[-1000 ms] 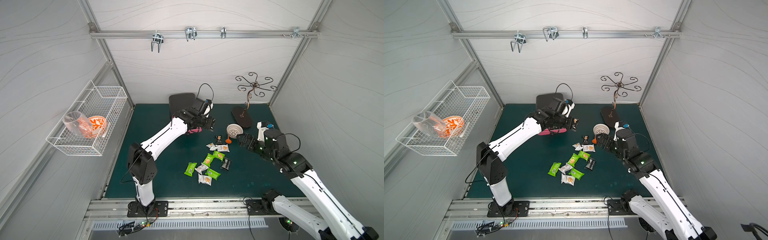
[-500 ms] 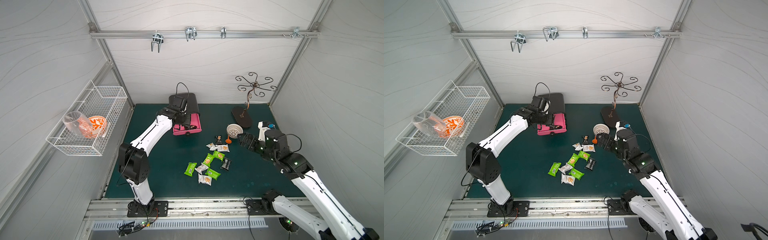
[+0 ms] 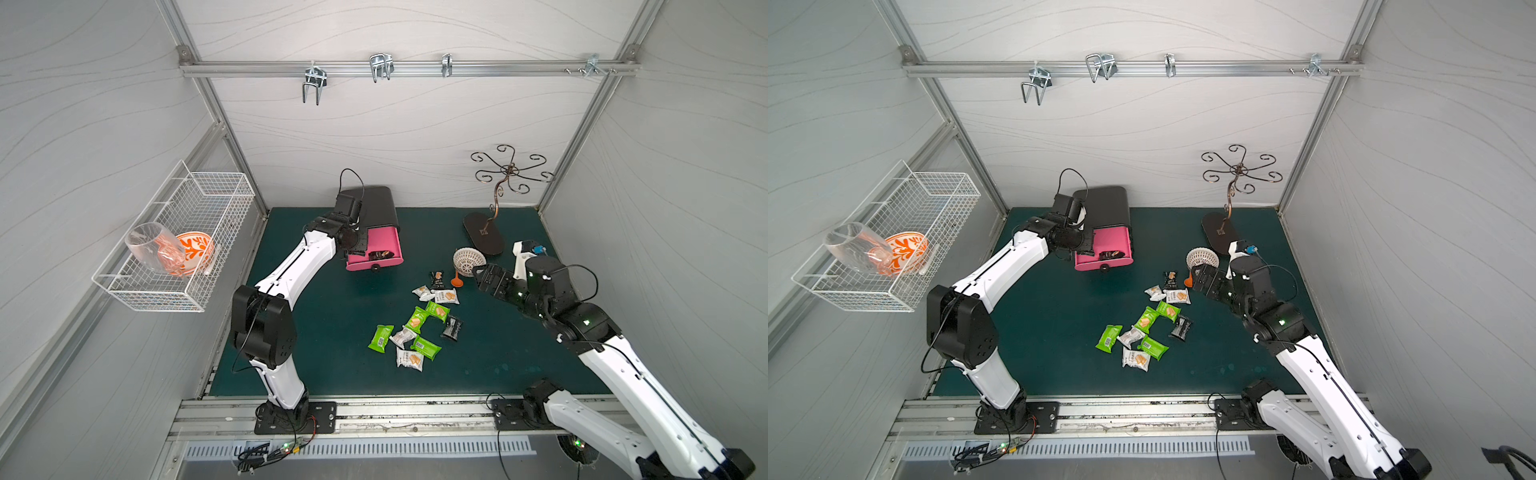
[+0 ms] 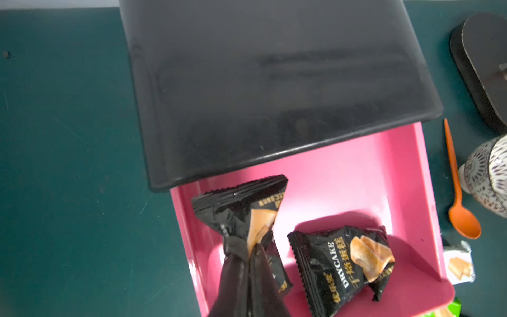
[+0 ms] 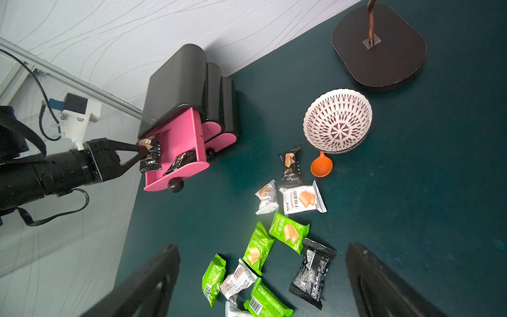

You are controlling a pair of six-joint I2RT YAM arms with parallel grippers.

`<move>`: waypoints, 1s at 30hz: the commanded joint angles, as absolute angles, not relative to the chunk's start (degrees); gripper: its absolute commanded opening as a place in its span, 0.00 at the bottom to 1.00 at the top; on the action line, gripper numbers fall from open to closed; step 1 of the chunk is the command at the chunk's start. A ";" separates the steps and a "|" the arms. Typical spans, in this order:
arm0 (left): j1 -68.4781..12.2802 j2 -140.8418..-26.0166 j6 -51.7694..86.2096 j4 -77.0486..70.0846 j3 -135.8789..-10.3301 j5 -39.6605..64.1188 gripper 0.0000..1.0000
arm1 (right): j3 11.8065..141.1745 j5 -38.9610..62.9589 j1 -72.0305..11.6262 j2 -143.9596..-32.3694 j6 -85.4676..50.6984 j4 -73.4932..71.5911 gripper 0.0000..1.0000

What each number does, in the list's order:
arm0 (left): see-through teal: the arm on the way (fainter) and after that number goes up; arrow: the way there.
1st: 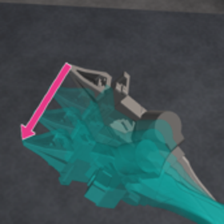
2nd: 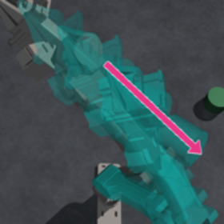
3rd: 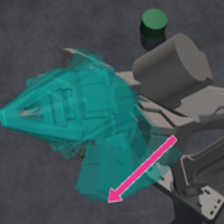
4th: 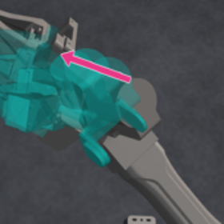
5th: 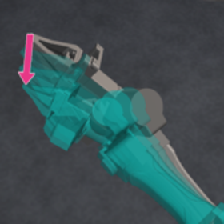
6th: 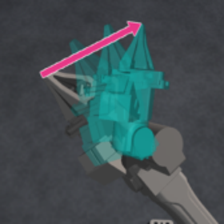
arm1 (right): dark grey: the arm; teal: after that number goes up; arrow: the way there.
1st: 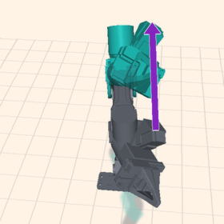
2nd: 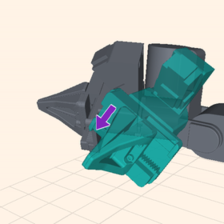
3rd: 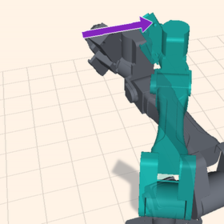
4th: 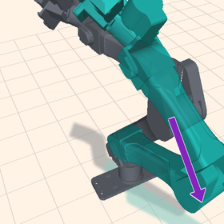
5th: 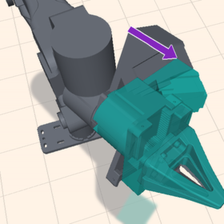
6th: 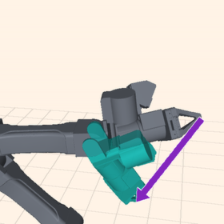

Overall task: Place the cookies into the drawer by color
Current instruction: Place the cookie in the drawer.

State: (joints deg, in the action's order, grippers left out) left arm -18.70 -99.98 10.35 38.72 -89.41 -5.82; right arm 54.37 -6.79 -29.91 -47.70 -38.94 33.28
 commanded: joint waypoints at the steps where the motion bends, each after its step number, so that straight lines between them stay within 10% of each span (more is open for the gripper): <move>1: -18.46 -98.75 9.45 36.10 -89.57 -6.79 0.18 | 56.21 -6.59 -29.77 -48.43 -37.88 31.33 0.99; 11: -18.44 -96.33 9.49 35.11 -89.33 -6.55 0.36 | 56.87 -4.92 -29.79 -50.62 -37.88 30.39 0.99; 17: -18.42 -95.67 9.59 34.46 -88.69 -6.92 0.99 | 56.35 -4.96 -29.79 -50.01 -37.98 30.50 0.99; 21: -18.46 -95.93 10.26 34.47 -88.60 -5.98 0.86 | 56.25 -5.27 -29.79 -49.69 -38.03 30.57 0.99; 26: -18.45 -96.07 10.33 34.28 -88.82 -4.97 0.12 | 56.34 -5.31 -29.79 -49.75 -37.88 30.65 0.99; 28: -18.45 -95.99 10.29 34.52 -88.86 -4.91 0.07 | 56.29 -5.33 -29.79 -49.75 -37.89 30.65 0.99; 30: -18.45 -96.03 9.90 34.63 -88.95 -4.50 0.28 | 56.25 -5.23 -29.79 -49.78 -37.88 30.50 0.99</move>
State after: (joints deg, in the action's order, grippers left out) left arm -18.68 -96.79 9.63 36.58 -88.23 -5.43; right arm 55.22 -5.34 -29.91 -50.50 -38.94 31.35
